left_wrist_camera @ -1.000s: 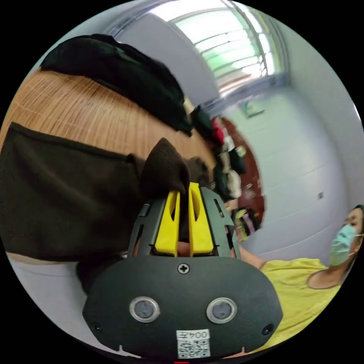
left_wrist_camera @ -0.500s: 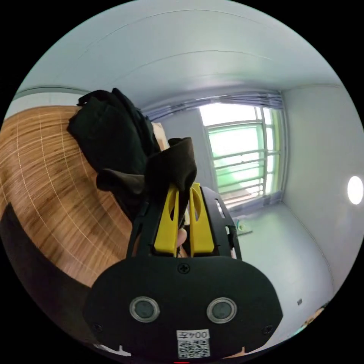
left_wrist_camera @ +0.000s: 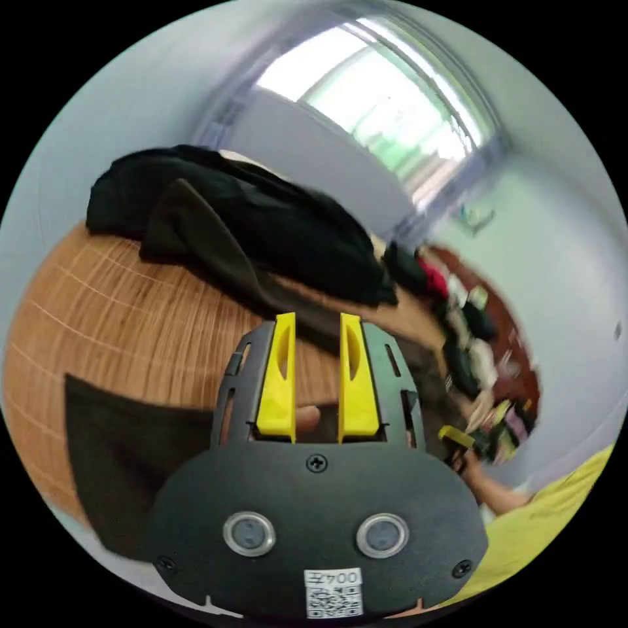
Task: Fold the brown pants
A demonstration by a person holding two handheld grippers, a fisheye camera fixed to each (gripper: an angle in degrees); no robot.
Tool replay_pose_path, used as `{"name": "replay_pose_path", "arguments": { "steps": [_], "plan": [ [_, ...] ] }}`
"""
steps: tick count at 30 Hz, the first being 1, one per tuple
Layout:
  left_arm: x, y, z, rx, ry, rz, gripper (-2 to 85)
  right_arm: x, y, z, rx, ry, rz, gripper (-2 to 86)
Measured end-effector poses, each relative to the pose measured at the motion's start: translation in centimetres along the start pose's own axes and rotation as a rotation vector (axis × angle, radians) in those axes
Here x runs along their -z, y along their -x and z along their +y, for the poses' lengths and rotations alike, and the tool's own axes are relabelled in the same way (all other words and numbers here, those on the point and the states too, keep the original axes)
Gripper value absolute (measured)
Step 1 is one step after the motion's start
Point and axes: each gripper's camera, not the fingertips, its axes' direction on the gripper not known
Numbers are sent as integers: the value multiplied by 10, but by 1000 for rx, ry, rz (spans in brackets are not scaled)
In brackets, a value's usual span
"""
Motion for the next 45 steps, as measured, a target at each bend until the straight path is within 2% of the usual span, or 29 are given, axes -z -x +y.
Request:
{"name": "replay_pose_path", "arguments": {
  "steps": [3, 6, 10, 14, 19, 22, 26, 28, 31, 33, 34, 37, 39, 42, 45],
  "plan": [
    [3, -97, 84, -226, 96, -215, 39, -6, 14, -2, 25, -6, 60, -6],
    [-11, -151, 154, -288, 99, -253, 17, -11, 17, -6, 17, -2, 55, -4],
    [-78, -189, 193, -410, 302, -347, 10, -16, 15, -13, 8, 10, 15, 7],
    [-149, -227, 200, -490, 512, -495, 6, -21, 13, -21, 31, 34, -51, 68],
    [-169, -252, 208, -506, 499, -539, 4, -24, 12, -37, 72, 84, -104, 99],
    [-176, -254, 204, -452, 506, -499, 4, -15, 8, -49, 84, 120, -32, 112],
    [-180, -237, 191, -299, 520, -349, 5, 7, -24, -61, 112, 48, 84, 115],
    [-181, -226, 187, -227, 524, -271, 5, -2, -42, -69, 126, 152, 132, 110],
    [-185, -219, 186, -157, 524, -202, 5, -6, -53, -77, 198, 195, 98, 95],
    [-190, -231, 189, -186, 518, -231, 5, -2, -60, -103, 222, 316, 114, 66],
    [-192, -236, 191, -201, 515, -247, 5, 2, -64, -111, 222, 317, 106, 60],
    [-200, -263, 200, -298, 503, -346, 4, 35, -108, -159, 126, 181, -87, 56],
    [-209, -290, 212, -407, 493, -449, 3, 47, -155, -204, 16, 103, -221, 83],
    [-224, -323, 231, -552, 476, -602, 2, 29, -208, -256, -68, 147, -290, 111],
    [-233, -338, 243, -616, 465, -670, 2, 0, -245, -291, -118, 186, -382, 127]
  ]
}}
